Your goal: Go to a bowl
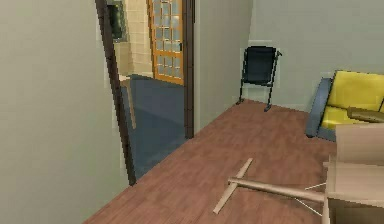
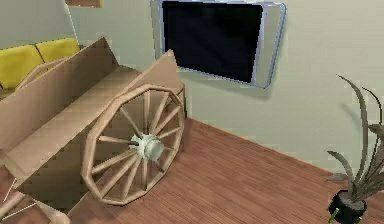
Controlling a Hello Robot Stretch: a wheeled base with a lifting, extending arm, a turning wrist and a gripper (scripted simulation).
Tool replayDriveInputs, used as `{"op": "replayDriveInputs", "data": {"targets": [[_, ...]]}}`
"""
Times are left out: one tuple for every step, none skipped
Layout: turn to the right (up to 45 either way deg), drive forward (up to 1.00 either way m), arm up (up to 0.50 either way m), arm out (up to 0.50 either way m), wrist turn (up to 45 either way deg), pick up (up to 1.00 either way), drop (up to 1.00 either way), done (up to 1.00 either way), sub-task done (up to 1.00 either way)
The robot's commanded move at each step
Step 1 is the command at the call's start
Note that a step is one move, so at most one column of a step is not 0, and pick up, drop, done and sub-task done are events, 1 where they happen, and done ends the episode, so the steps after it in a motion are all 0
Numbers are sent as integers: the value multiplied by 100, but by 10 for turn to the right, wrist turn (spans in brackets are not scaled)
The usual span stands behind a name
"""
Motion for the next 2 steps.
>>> {"op": "replayDriveInputs", "data": {"targets": [[-30, 0, 0, 0, 0, 0, 0, 0, 0], [0, 100, 0, 0, 0, 0, 0, 0, 0]]}}
